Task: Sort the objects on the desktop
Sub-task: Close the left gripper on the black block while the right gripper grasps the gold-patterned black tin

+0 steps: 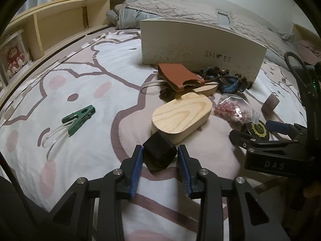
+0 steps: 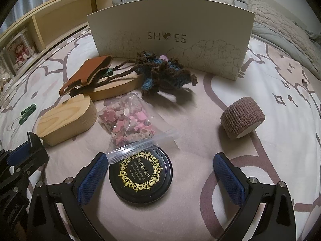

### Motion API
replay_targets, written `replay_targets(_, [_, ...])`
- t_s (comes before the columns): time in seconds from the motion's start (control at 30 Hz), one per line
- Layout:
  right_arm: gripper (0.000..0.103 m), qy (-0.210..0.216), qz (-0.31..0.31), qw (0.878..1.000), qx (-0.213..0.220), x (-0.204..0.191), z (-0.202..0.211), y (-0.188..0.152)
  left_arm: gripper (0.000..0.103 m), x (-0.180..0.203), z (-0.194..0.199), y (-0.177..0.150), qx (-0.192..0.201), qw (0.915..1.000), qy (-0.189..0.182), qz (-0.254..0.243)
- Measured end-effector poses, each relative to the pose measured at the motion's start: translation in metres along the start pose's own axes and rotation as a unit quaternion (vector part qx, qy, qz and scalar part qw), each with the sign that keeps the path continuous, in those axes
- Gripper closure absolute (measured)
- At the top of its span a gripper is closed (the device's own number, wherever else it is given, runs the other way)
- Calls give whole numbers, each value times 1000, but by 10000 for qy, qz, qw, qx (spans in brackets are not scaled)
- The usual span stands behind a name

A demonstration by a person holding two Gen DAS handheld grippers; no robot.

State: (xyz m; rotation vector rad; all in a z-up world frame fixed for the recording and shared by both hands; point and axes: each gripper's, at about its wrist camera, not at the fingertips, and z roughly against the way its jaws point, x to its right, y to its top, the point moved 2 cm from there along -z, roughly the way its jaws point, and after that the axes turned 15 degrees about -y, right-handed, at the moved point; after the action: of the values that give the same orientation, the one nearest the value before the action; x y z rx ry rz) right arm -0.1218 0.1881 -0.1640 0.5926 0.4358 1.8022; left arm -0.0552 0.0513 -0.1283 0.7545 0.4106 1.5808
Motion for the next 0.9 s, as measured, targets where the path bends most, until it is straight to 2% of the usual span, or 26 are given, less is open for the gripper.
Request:
replay_targets(0.27, [0,-64,-72,10000,3,0,1,0,68,-18,7,-1,40,9988,349,346])
replay_targets(0.43, [0,-98,-59,9999,-46,1,2,-1,68,-32,9,-1,65,9967,364,729])
replay_targets(0.63, [0,12,-104,9999,-103,2,5,1,68,-31,10,-3,86,9965,361,755])
replay_targets(0.7, [5,6,-101,9999,-96,2,8,0,65,-32,10,-2,89,9964,334,774])
replay_targets(0.73, [11,3,-110,9999,-83,3,9,0,61,-31,10,-2,96,9964,311,779])
replay_targets(0.77, [20,-20,-131,9999,-58,4,10,1,59,-31,10,-2,104,9965,298,771])
replay_targets(0.87, [32,-45,-254,9997,-35,8,13,1,51,-30,9,-2,122,9968,318,722])
replay_targets(0.9, [34,-34,-299,9995,-44,9,14,0,48,-30,9,-1,131,9968,323,722])
